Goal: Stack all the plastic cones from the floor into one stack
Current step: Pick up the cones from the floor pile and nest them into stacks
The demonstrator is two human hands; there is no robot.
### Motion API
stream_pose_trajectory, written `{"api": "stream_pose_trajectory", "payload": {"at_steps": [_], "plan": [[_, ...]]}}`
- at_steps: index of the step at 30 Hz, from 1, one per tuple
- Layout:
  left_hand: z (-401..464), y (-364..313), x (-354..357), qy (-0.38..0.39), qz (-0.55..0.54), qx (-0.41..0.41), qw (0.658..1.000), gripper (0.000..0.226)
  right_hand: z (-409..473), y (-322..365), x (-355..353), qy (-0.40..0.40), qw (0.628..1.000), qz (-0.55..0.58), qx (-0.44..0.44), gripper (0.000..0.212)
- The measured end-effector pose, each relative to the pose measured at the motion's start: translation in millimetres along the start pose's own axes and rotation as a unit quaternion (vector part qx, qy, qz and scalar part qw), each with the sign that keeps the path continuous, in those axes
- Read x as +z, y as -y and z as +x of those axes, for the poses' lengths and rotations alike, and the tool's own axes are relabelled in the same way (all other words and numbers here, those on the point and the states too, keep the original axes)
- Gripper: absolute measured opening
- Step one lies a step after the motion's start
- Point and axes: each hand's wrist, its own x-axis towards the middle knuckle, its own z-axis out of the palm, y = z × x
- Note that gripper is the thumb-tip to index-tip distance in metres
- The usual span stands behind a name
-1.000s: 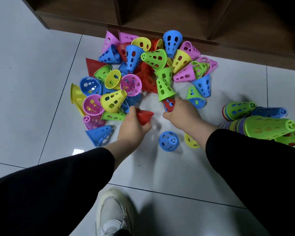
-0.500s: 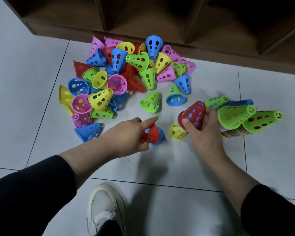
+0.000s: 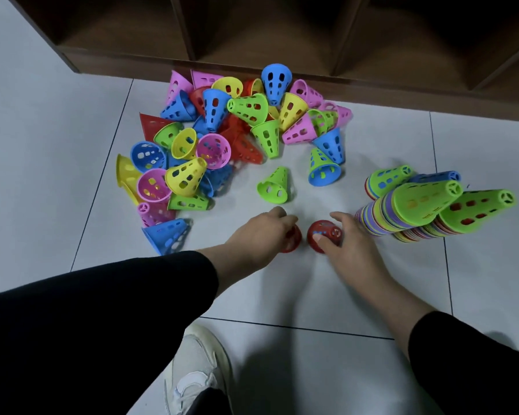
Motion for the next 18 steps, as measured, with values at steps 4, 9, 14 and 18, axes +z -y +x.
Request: {"api": "stream_pose_trajectory", "payload": {"at_steps": [4,9,14,18], "plan": [[-13,22,-4,-0.110,-0.021,-0.020,0.993,0.050,11,19,-6,-0.032,0.997,-0.010,-0.069,0.043],[-52,76,-17,-0.206,0.083,-0.078,0.972,0.036,45,49,0,0.003,0.998,-0.015,-0.053,0.041],[-103,126,-20,-0.209,0.183,-0.159,0.947,0.047,87,85,25,0.082,0.996,-0.032,-0.014,0.057],[-122,147,-10,-0.170,0.201,-0.203,0.943,0.063,115,111,52,0.097,0.991,0.025,0.089,0.076]]}}
